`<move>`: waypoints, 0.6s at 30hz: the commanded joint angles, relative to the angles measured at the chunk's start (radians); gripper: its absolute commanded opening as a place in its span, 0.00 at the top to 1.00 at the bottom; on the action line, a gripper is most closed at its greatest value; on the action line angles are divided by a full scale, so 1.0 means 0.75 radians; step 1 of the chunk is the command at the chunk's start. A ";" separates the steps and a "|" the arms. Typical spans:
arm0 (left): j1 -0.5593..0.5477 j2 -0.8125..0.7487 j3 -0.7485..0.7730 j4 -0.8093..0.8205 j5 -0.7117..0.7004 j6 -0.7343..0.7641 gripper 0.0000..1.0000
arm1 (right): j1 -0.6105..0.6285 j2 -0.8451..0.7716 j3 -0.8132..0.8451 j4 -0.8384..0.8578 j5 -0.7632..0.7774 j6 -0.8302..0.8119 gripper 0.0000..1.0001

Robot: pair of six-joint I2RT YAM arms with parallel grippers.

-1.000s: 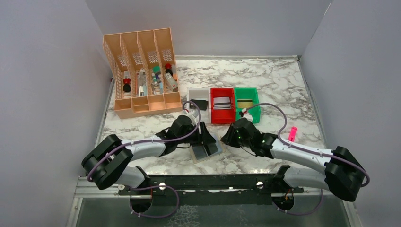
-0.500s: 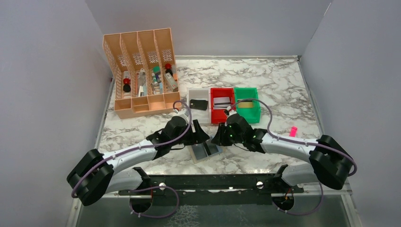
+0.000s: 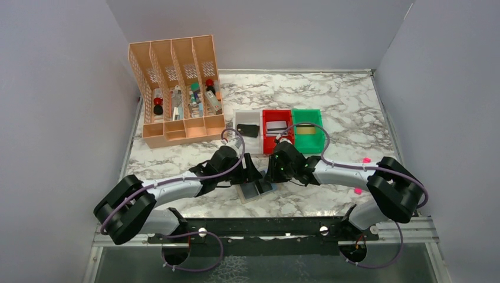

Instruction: Take the credit cards out of the card holder

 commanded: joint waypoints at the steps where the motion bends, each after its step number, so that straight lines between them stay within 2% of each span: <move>1: -0.006 0.067 0.004 0.105 0.079 -0.015 0.31 | -0.003 0.033 -0.019 -0.110 0.118 0.002 0.69; 8: -0.008 0.159 -0.009 0.179 0.119 -0.065 0.37 | -0.005 0.045 -0.061 -0.054 0.059 0.042 0.69; 18: -0.013 0.115 -0.172 0.257 -0.018 -0.299 0.52 | -0.004 0.050 -0.074 -0.049 0.066 0.080 0.70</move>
